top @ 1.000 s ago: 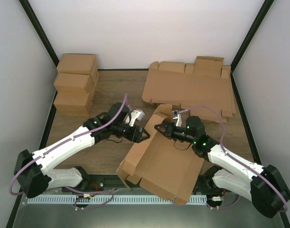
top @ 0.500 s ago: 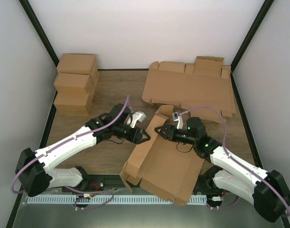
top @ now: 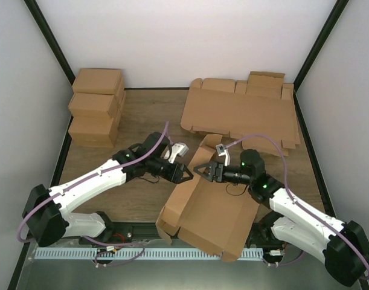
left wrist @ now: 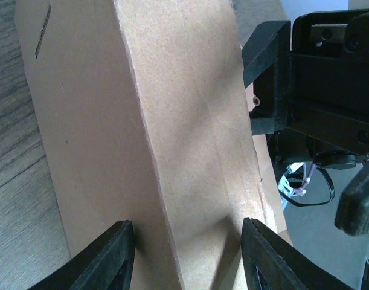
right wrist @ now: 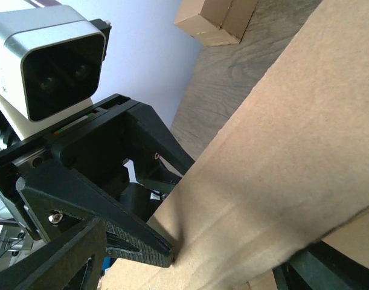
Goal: Fold the paper box
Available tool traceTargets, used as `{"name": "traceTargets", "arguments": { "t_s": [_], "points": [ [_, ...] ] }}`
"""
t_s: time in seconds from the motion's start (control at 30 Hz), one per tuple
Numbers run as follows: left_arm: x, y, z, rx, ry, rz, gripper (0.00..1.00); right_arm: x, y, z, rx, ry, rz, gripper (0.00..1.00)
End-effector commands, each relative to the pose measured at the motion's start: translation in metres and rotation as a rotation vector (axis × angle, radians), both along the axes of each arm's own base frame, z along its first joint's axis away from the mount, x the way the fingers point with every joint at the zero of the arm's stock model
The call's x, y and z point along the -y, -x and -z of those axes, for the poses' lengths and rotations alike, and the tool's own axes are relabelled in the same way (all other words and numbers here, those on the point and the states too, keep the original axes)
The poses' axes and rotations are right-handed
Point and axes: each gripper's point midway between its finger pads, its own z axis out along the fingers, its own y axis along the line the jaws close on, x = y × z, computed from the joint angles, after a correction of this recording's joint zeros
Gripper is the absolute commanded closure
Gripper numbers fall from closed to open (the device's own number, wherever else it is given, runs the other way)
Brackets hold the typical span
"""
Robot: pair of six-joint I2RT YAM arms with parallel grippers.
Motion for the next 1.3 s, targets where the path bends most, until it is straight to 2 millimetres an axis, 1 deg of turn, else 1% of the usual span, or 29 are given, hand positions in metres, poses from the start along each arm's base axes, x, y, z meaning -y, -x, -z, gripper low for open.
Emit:
{"name": "traceTargets", "arguments": {
  "t_s": [0.0,0.07,0.17,0.2,0.33,0.47,0.57,0.67,0.73,0.77,0.87,0.93,0.97,1.03,1.1,1.13,1.17,1.2,1.27],
  "points": [
    [0.007,0.000,-0.007,0.003,0.016,0.012,0.49,-0.005,0.003,-0.020,0.029,-0.047,-0.039,0.25],
    [0.008,0.000,-0.007,0.003,0.016,0.013,0.49,-0.005,0.002,-0.017,0.010,-0.042,-0.035,0.30],
    [0.009,0.000,-0.006,0.002,0.016,0.015,0.50,-0.006,0.002,-0.011,-0.019,-0.049,-0.037,0.45],
    [0.010,0.000,-0.006,0.003,0.016,0.016,0.50,-0.007,0.003,-0.010,-0.029,-0.056,-0.041,0.48],
    [0.011,-0.001,-0.006,0.001,0.016,0.020,0.50,-0.008,0.003,-0.009,-0.049,-0.086,-0.041,0.52],
    [0.011,-0.001,-0.006,0.003,0.015,0.020,0.50,-0.010,0.002,-0.008,-0.069,-0.087,-0.043,0.61],
    [0.011,-0.002,-0.007,0.008,0.015,0.016,0.50,-0.010,0.002,0.002,-0.107,-0.073,-0.038,0.66],
    [0.011,-0.002,-0.011,0.020,0.023,0.013,0.50,-0.009,0.003,0.012,-0.143,-0.075,-0.029,0.77],
    [0.009,-0.004,-0.014,0.033,0.023,0.006,0.47,-0.008,0.004,0.016,-0.171,-0.097,-0.022,0.86],
    [0.008,-0.004,-0.016,0.040,0.019,0.001,0.42,-0.008,0.004,0.014,-0.171,-0.113,-0.018,0.89],
    [0.003,-0.005,-0.026,0.068,0.021,-0.016,0.23,-0.006,0.002,0.014,-0.180,-0.136,0.003,0.95],
    [-0.003,-0.005,-0.032,0.086,0.018,-0.033,0.10,-0.006,-0.001,0.008,-0.169,-0.161,0.018,0.97],
    [-0.006,-0.007,-0.036,0.101,0.009,-0.050,0.06,-0.006,-0.004,0.004,-0.161,-0.174,0.030,0.98],
    [-0.015,-0.011,-0.044,0.136,-0.012,-0.090,0.01,-0.007,-0.009,-0.004,-0.142,-0.201,0.047,0.99],
    [-0.029,-0.019,-0.056,0.173,-0.049,-0.161,0.00,-0.009,-0.018,-0.013,-0.120,-0.212,0.067,0.99],
    [-0.039,-0.029,-0.070,0.206,-0.056,-0.218,0.00,-0.011,-0.024,-0.021,-0.100,-0.219,0.075,0.99],
    [-0.049,-0.035,-0.083,0.228,-0.053,-0.259,0.00,-0.013,-0.029,-0.023,-0.088,-0.219,0.084,0.99],
    [-0.058,-0.041,-0.096,0.248,-0.044,-0.291,0.00,-0.016,-0.036,-0.032,-0.065,-0.228,0.093,0.99],
    [-0.077,-0.050,-0.119,0.288,-0.010,-0.344,0.00,-0.021,-0.049,-0.042,-0.041,-0.242,0.116,0.99]
  ]
}}
